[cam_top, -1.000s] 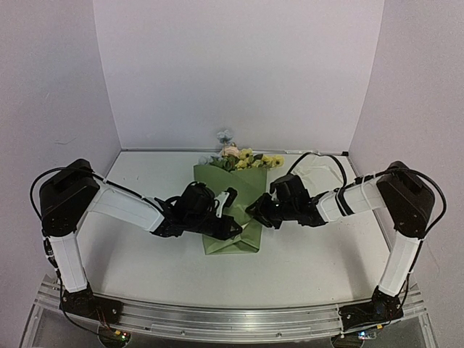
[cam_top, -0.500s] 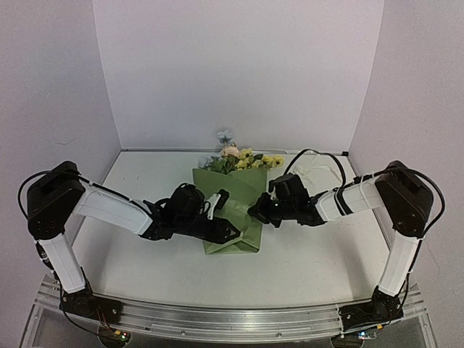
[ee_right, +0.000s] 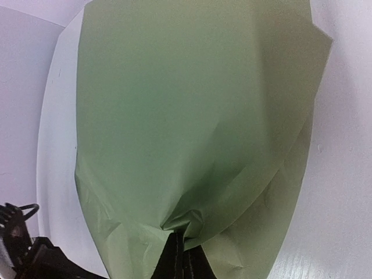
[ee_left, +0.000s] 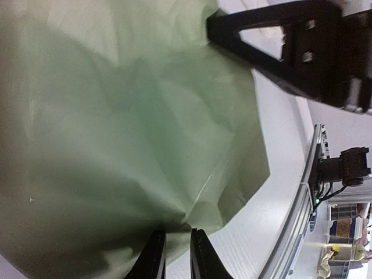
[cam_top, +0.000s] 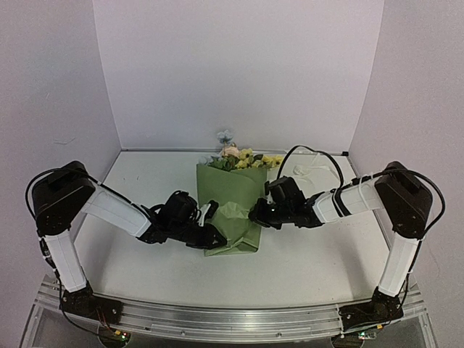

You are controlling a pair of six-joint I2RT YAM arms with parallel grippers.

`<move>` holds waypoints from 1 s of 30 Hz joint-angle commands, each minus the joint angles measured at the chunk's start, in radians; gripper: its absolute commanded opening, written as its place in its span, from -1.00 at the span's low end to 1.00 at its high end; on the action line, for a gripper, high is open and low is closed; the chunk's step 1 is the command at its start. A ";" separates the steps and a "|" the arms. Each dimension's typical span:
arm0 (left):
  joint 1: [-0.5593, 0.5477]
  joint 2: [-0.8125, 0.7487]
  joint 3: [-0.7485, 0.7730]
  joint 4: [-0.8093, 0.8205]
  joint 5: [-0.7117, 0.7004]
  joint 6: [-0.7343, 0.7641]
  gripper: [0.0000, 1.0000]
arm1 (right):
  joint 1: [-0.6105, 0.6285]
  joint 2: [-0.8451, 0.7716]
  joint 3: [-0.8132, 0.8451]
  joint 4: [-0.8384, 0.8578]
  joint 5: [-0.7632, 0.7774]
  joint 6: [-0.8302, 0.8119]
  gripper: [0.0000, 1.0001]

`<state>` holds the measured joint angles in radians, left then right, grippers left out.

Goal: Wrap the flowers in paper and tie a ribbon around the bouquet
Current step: Fold the 2/3-folded wrapping paper at the center of the board, then press the fold line of the folded wrapping paper.

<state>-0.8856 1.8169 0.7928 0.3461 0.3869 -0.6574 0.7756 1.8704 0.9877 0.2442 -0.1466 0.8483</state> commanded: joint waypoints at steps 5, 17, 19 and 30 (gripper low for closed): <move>0.002 0.071 0.064 -0.052 0.025 -0.005 -0.74 | 0.021 -0.058 0.033 -0.068 0.067 -0.046 -0.67; 0.002 0.062 0.076 -0.064 0.043 0.017 -0.74 | 0.143 -0.217 -0.001 -0.243 0.140 -0.034 -0.31; 0.002 0.060 0.074 -0.058 0.049 0.019 -0.74 | 0.153 -0.182 0.026 -0.242 0.105 -0.021 -0.45; 0.003 0.025 0.066 -0.067 0.051 0.027 -0.79 | 0.175 -0.008 0.117 -0.190 -0.036 0.044 -0.76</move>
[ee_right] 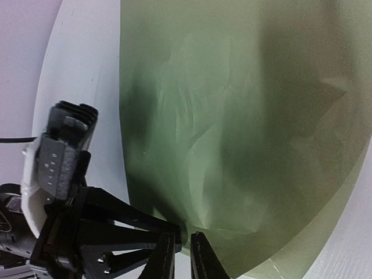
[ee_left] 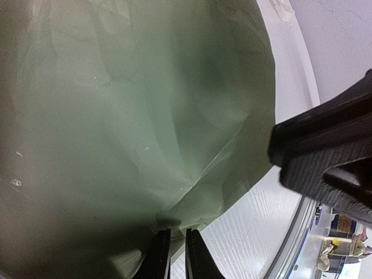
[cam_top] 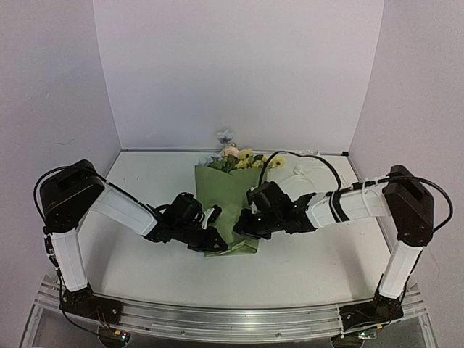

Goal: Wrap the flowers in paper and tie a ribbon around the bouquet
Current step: Press the fold line of the folded wrapping paper.

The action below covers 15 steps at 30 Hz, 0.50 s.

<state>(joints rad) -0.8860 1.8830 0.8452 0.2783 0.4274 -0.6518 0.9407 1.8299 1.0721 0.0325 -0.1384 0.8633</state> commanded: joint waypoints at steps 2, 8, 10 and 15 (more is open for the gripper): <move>0.005 -0.040 0.011 0.001 0.012 0.022 -0.80 | 0.011 0.040 0.019 0.026 -0.048 0.036 -0.77; 0.015 -0.032 -0.001 0.018 0.029 0.011 -0.81 | 0.017 0.059 -0.045 0.030 -0.048 0.052 -0.77; 0.019 -0.028 -0.003 0.019 0.033 0.009 -0.81 | 0.018 0.063 -0.074 0.030 -0.044 0.061 -0.77; 0.025 -0.029 -0.011 0.017 0.043 0.012 -0.82 | 0.016 0.080 -0.104 0.026 -0.038 0.073 -0.77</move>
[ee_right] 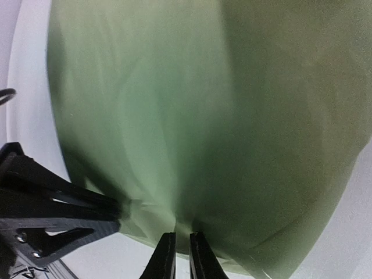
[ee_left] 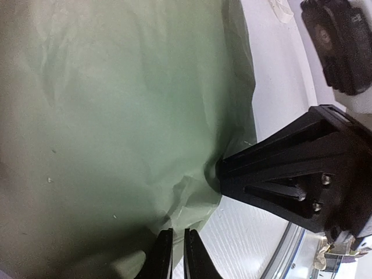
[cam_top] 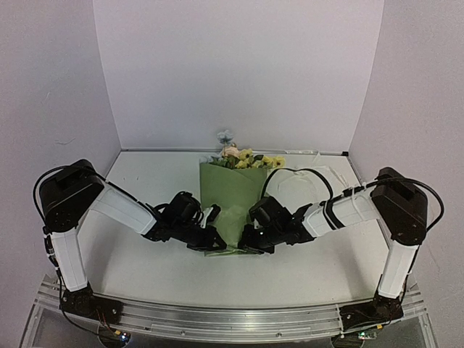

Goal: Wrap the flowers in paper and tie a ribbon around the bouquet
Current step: Press the fold line of the folded wrapping paper.

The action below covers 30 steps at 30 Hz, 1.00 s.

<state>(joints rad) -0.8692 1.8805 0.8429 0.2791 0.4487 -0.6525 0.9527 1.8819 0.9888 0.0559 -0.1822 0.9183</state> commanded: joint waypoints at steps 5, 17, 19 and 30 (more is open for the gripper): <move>0.010 -0.042 -0.013 -0.003 0.022 0.019 -0.82 | 0.005 0.011 -0.010 -0.023 0.017 0.021 -0.77; 0.011 -0.096 -0.049 -0.021 0.008 0.007 -0.84 | 0.044 -0.068 0.165 -0.272 0.105 -0.088 -0.67; 0.012 -0.111 -0.054 -0.026 0.004 0.008 -0.84 | 0.047 -0.053 0.183 -0.278 0.100 -0.091 -0.66; 0.012 -0.061 -0.054 -0.025 0.000 -0.005 -0.89 | 0.067 0.064 0.269 -0.299 0.040 -0.091 -0.66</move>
<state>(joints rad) -0.8627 1.8049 0.7895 0.2513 0.4571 -0.6551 1.0112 1.8948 1.2219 -0.2134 -0.1249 0.8349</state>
